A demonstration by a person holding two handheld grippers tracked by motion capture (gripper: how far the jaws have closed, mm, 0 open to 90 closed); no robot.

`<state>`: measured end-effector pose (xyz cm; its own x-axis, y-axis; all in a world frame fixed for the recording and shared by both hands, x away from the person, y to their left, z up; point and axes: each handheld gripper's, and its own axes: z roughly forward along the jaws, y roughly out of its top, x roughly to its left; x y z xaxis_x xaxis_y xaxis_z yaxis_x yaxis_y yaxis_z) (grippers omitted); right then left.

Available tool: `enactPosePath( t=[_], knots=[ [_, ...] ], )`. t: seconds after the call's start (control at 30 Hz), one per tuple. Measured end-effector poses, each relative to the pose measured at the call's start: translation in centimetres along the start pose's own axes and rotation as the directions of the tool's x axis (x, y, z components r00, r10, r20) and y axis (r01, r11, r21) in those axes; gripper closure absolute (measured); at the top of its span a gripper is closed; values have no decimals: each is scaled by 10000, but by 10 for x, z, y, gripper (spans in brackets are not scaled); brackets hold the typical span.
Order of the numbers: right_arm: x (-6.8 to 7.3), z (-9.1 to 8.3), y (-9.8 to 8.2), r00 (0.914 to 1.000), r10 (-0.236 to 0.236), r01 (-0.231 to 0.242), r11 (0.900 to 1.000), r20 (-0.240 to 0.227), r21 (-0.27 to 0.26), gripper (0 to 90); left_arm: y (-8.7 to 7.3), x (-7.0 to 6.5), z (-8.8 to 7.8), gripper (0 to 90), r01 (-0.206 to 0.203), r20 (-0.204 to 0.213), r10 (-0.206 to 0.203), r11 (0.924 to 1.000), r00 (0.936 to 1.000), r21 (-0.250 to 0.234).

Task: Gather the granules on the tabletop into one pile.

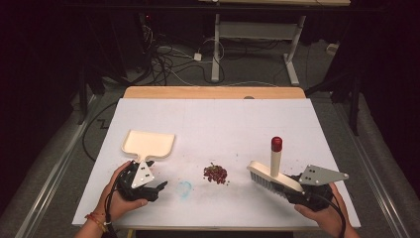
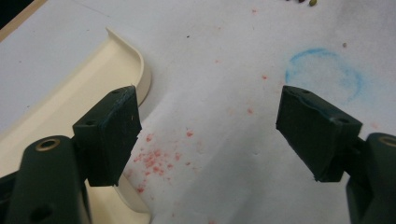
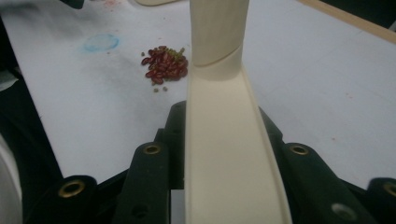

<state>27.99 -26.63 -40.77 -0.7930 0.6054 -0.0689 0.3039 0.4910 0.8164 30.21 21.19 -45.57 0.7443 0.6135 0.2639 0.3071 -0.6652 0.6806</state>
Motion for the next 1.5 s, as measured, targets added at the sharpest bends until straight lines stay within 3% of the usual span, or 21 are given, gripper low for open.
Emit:
enactPosePath(
  t=[0.1, 0.33, 0.53, 0.7, 0.77, 0.93, 1.0, 1.03, 1.07, 1.1, 1.2, 1.33, 1.43, 1.5],
  knots=[
    [-2, -1, -3, 9972, 191, -170, 9994, -718, 294, 666, 0, 0, 0, 211, 0, 16, 0, 10000, 10000, 6],
    [-12, 4, -2, 9933, 516, -446, 9966, -1032, 691, 665, 0, 0, 2, 211, -14, 58, 14, 10000, 10000, 40],
    [-37, 21, 10, 9932, 520, -377, 9901, -1038, 1350, 661, 2, -2, 7, 211, -136, 142, 134, 9998, 9998, 161],
    [-62, 35, 17, 9887, 819, -595, 9831, -1254, 1731, 617, 3, -3, 8, 211, -182, 192, 178, 9996, 9997, 225],
    [-73, 41, 17, 9905, 1041, -861, 9791, -904, 1842, 591, 2, -3, 8, 211, -174, 193, 169, 9995, 9997, 255],
    [-105, 52, 17, 9844, 1660, -1507, 9669, -590, 2056, 479, 2, -3, 8, 211, -218, 242, 212, 9994, 9995, 272],
    [-119, 51, 16, 9778, 2066, -1974, 9648, -358, 1739, 429, 2, -4, 8, 211, -199, 269, 191, 9994, 9995, 278],
    [-125, 50, 15, 9715, 2355, -2279, 9591, -262, 1681, 407, 2, -4, 8, 211, -193, 284, 185, 9994, 9994, 273],
    [-129, 50, 14, 9682, 2500, -2471, 9561, 13, 1575, 442, 2, -3, 9, 211, -192, 292, 184, 9994, 9994, 280],
    [-131, 49, 14, 9657, 2527, -2591, 9540, 603, 1507, 437, 2, -3, 9, 211, -196, 293, 188, 9994, 9994, 295],
    [-130, 49, 12, 9628, 2368, -2535, 9584, 1299, 1315, 479, 2, -3, 9, 211, -221, 289, 212, 9993, 9994, 317],
    [-119, 53, 16, 9616, 1736, -2008, 9731, 2127, 1133, 602, 3, -5, 9, 211, -256, 294, 247, 9992, 9993, 319],
    [-108, 62, 19, 9686, 1367, -1582, 9832, 2075, 911, 742, 3, -5, 10, 211, -262, 306, 251, 9991, 9992, 346],
    [-102, 71, 22, 9715, 1091, -1340, 9851, 2104, 1079, 806, 3, -5, 10, 211, -287, 335, 275, 9989, 9991, 363]
  ],
)
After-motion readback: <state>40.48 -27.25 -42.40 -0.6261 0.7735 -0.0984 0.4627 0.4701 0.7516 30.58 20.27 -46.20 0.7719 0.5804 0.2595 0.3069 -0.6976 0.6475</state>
